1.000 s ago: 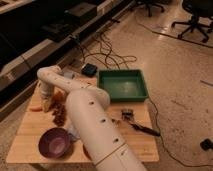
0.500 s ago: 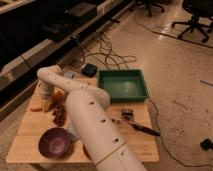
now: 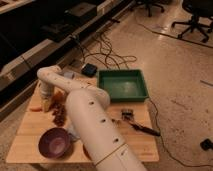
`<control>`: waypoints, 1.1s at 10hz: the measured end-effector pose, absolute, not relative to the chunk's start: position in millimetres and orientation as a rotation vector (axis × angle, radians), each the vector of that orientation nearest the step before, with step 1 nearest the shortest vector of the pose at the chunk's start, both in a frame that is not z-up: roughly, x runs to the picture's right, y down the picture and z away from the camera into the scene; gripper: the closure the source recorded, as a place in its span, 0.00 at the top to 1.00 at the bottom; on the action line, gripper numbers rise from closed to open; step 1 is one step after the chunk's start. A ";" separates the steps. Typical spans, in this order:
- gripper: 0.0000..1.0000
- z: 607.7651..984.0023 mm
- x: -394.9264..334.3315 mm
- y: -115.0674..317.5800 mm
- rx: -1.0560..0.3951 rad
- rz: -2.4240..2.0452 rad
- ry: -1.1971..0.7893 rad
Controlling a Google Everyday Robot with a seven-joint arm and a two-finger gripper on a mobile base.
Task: Place pepper in table surface
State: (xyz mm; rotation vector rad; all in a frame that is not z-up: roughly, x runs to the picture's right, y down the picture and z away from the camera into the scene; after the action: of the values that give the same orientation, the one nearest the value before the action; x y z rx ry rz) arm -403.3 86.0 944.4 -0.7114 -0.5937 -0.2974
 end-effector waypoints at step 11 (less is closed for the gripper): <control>0.00 862.2 -403.1 16.8 -0.712 -0.296 -0.594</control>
State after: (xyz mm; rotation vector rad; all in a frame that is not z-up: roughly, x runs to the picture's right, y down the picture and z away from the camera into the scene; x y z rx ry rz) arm -403.1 16.8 862.2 -0.7116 -0.5937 -0.2965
